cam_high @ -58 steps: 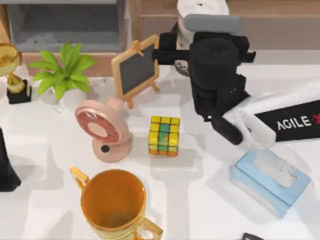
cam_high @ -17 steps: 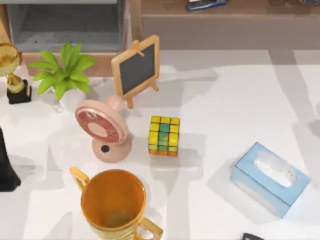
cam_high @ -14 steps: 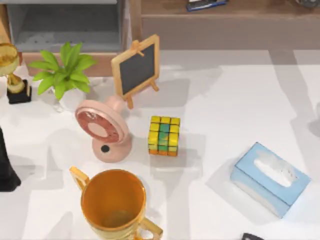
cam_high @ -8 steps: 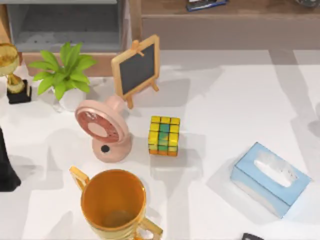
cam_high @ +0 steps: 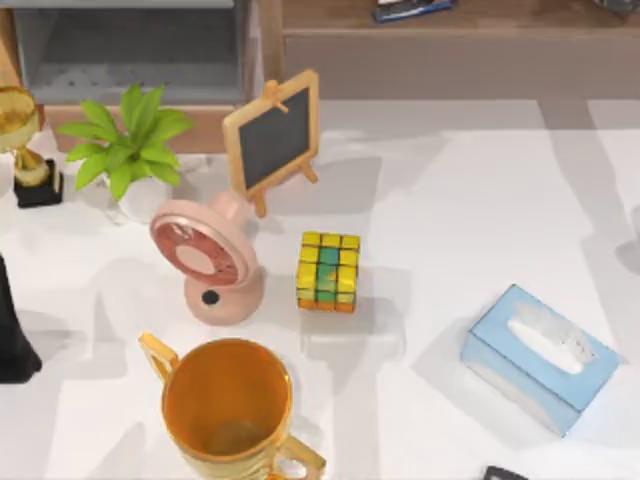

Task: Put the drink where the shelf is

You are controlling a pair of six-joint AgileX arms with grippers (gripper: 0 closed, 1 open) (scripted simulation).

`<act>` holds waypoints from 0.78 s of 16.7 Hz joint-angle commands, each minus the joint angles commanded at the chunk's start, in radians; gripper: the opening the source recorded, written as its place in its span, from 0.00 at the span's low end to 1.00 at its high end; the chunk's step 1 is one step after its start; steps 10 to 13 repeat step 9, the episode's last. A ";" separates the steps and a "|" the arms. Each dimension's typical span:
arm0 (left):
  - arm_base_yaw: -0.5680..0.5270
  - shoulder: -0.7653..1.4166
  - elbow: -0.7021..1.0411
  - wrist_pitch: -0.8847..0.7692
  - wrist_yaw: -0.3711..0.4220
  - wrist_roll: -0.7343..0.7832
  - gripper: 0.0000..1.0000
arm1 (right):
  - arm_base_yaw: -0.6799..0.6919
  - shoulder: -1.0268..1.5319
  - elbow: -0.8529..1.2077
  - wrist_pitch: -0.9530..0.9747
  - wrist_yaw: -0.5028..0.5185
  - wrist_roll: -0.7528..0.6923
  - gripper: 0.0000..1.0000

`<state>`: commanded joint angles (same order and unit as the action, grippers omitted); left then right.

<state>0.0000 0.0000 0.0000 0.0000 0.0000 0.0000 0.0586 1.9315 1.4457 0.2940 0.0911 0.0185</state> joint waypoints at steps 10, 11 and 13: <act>0.000 0.000 0.000 0.000 0.000 0.000 1.00 | 0.000 0.000 0.000 0.000 0.000 0.000 1.00; 0.000 0.000 0.000 0.000 0.000 0.000 1.00 | 0.000 0.000 0.000 0.000 0.000 0.000 1.00; 0.000 0.000 0.000 0.000 0.000 0.000 1.00 | 0.000 0.000 0.000 0.000 0.000 0.000 1.00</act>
